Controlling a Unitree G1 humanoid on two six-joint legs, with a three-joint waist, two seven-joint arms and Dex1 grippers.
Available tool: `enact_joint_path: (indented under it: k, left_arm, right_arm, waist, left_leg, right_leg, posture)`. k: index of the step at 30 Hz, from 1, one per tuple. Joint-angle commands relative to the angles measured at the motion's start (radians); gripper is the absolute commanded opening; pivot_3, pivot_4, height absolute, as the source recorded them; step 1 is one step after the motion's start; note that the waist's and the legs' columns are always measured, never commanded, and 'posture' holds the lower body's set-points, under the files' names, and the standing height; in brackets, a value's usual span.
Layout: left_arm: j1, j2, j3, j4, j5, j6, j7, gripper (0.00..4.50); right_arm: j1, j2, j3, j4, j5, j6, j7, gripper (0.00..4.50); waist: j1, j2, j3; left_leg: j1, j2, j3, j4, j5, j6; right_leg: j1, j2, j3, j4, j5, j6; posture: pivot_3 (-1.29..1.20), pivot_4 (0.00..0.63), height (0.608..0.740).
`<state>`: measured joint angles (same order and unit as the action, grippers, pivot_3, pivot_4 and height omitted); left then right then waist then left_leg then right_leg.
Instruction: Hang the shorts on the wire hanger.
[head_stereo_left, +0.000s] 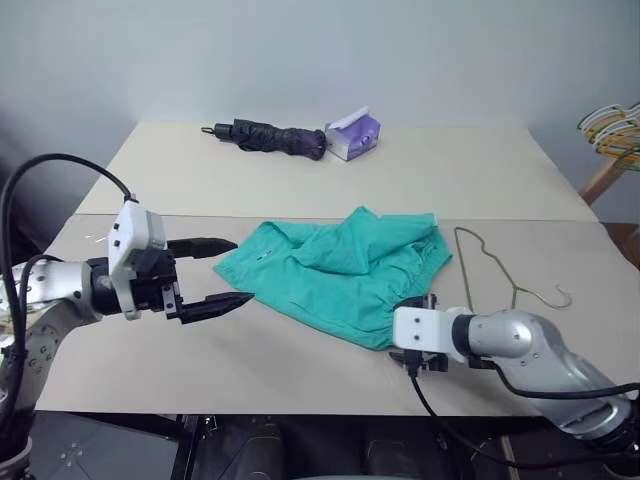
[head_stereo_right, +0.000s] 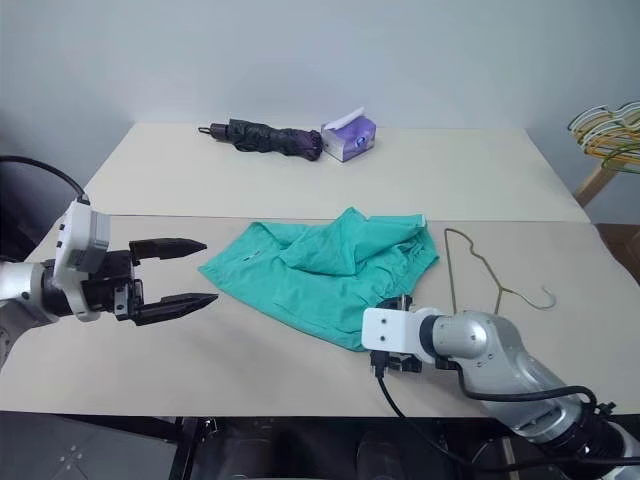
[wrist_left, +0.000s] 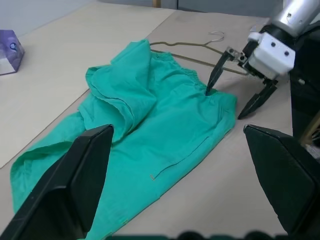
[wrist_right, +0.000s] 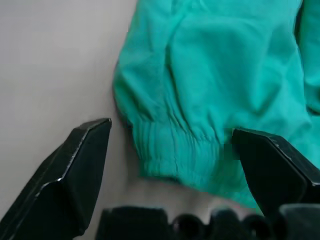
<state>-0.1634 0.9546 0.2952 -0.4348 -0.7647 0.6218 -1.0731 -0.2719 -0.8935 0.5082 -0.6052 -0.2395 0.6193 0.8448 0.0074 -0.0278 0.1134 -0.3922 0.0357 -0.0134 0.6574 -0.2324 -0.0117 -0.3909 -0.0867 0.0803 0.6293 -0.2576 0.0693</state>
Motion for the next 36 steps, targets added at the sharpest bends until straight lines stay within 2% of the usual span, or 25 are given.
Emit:
enact_joint_path:
  k: [1,5,6,7,12,17,24,28,35,36]
  left_arm:
    - [-0.017,0.005,-0.009,-0.007,0.015,-0.03,-0.014,4.5]
    - [-0.003,0.018,-0.047,-0.002,0.085,-0.071,-0.028,4.5]
    - [0.005,0.03,-0.061,0.005,0.113,-0.079,-0.032,4.5]
    - [0.017,0.038,-0.076,0.017,0.16,-0.116,-0.035,4.5]
    - [0.044,0.063,-0.142,0.1,0.334,-0.281,-0.063,4.5]
    - [0.006,0.038,-0.256,0.251,0.579,-0.525,-0.003,4.5]
    - [-0.066,-0.023,-0.384,0.45,0.775,-0.744,0.051,4.5]
    - [-0.152,-0.088,-0.461,0.625,0.888,-0.828,0.114,4.5]
    - [-0.312,-0.167,-0.56,0.889,1.033,-0.97,0.197,4.5]
    - [-0.328,-0.172,-0.567,0.914,1.048,-0.986,0.207,4.32]
  right_arm:
    - [-0.024,0.028,0.043,0.017,-0.091,0.02,-0.01,3.55]
    - [-0.035,0.055,0.059,0.011,-0.146,0.041,-0.001,2.16]
    - [-0.036,0.054,0.055,0.007,-0.153,0.043,0.004,1.95]
    - [-0.034,0.049,0.047,0.003,-0.157,0.04,0.01,1.55]
    - [-0.009,0.001,-0.025,-0.01,-0.139,-0.004,0.036,0.09]
    - [-0.017,-0.015,-0.136,-0.009,-0.06,-0.057,0.073,0.01]
    - [-0.036,-0.012,-0.246,-0.043,0.05,-0.058,0.131,0.01]
    - [-0.031,-0.021,-0.259,-0.054,0.064,-0.059,0.137,0.01]
    - [-0.037,-0.024,-0.276,-0.063,0.078,-0.042,0.134,0.01]
    - [-0.038,-0.025,-0.277,-0.062,0.079,-0.042,0.135,0.0]
  waist:
    - [-0.005,0.0,0.0]
    - [-0.01,0.0,0.0]
    - [-0.012,0.0,0.0]
    - [-0.013,0.0,0.0]
    - [-0.017,0.0,0.0]
    - [-0.02,-0.001,0.0]
    - [-0.022,-0.001,-0.001]
    - [-0.021,-0.002,-0.001]
    - [-0.021,0.004,-0.012]
    - [-0.021,0.005,-0.013]
  left_leg:
    - [0.0,0.0,0.0,0.0,0.0,0.0]
    - [0.001,0.0,-0.001,0.0,0.0,0.0]
    - [0.001,0.0,0.0,0.0,0.0,0.0]
    - [0.001,0.0,-0.001,0.0,0.0,0.0]
    - [0.0,0.0,0.0,0.0,0.0,0.0]
    - [0.0,0.0,-0.001,0.0,0.0,0.0]
    - [-0.001,0.0,-0.001,0.0,0.0,0.0]
    - [-0.001,0.0,-0.001,0.0,0.0,0.0]
    - [0.002,-0.001,-0.001,0.002,0.0,0.0]
    - [0.003,-0.001,-0.001,0.002,0.001,-0.001]
  right_leg:
    - [0.0,0.0,0.0,0.0,0.0,0.0]
    - [0.001,0.0,-0.001,0.0,0.0,0.0]
    - [0.001,0.0,-0.001,0.0,0.0,0.0]
    - [0.001,0.0,-0.001,0.0,0.0,0.0]
    - [0.0,0.0,-0.001,0.0,0.0,0.0]
    - [0.0,0.0,-0.001,0.0,0.0,0.0]
    - [0.0,0.0,-0.002,0.001,0.0,0.0]
    - [0.0,0.0,-0.002,0.001,0.001,0.0]
    - [0.004,0.0,-0.003,0.002,0.001,0.003]
    - [0.005,0.0,-0.003,0.003,0.0,0.004]
  posture:
    - [0.03,0.105,0.74]
    - [0.02,0.098,0.74]
    - [0.02,0.096,0.74]
    - [0.02,0.096,0.74]
    - [0.0,0.087,0.74]
    - [-0.01,0.078,0.74]
    - [-0.04,0.063,0.74]
    - [-0.05,0.059,0.74]
    - [-0.07,0.056,0.74]
    - [-0.07,0.056,0.74]
